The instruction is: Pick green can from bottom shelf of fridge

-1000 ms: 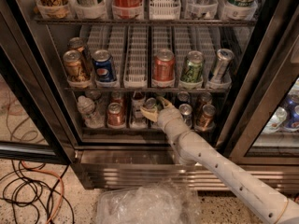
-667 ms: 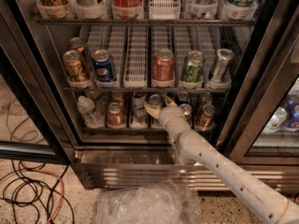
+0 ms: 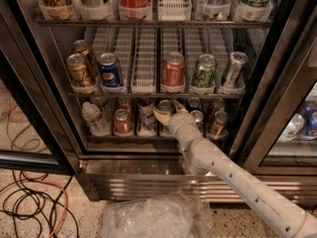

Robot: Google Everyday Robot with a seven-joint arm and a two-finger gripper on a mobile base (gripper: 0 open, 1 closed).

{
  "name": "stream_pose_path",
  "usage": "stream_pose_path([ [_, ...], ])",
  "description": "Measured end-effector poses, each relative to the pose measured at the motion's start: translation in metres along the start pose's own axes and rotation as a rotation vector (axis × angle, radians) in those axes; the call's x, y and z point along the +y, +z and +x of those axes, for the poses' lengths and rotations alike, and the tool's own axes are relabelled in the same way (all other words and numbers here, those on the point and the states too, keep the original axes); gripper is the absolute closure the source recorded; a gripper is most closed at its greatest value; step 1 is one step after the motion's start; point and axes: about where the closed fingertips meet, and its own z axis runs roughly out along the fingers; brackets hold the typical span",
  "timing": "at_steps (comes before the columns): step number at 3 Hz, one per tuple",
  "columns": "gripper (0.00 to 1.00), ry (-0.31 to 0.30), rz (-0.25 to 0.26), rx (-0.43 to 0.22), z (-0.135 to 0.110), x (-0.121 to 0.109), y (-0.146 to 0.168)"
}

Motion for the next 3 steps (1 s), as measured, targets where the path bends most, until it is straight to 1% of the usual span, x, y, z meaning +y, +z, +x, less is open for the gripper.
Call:
stream_pose_path([
  [1,1.00,0.105,0.042,-0.019,-0.018,-0.016,-0.005],
  [2,1.00,0.185,0.067,-0.036,-0.044,-0.036,-0.010],
  [3,1.00,0.230,0.075,0.020,-0.047,-0.044,-0.012],
])
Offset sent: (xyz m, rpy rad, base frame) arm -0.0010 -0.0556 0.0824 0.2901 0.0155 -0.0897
